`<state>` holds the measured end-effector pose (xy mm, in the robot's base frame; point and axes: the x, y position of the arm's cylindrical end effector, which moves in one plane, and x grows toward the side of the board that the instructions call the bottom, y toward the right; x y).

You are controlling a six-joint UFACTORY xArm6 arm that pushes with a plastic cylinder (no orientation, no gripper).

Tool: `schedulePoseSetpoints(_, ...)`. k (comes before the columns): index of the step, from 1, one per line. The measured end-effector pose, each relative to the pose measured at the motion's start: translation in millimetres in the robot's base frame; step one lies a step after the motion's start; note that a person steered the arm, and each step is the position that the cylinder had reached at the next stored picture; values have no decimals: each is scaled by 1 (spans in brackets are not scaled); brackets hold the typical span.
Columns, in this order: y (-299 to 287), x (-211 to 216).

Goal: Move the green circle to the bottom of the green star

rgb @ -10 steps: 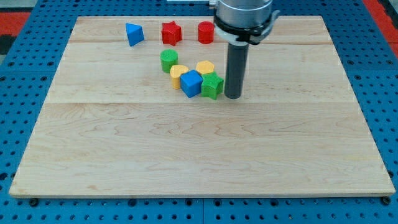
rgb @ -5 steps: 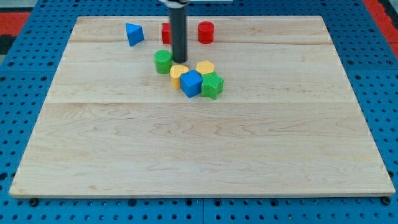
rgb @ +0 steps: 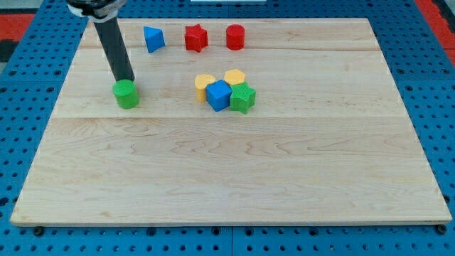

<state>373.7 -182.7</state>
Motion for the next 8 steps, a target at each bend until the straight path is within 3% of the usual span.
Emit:
schedulePoseSetpoints(1, -21, 22)
schedulePoseSetpoints(3, -5, 63)
schedulePoseSetpoints(4, 17, 65)
schedulePoseSetpoints(6, -12, 42)
schedulePoseSetpoints(8, 64, 51)
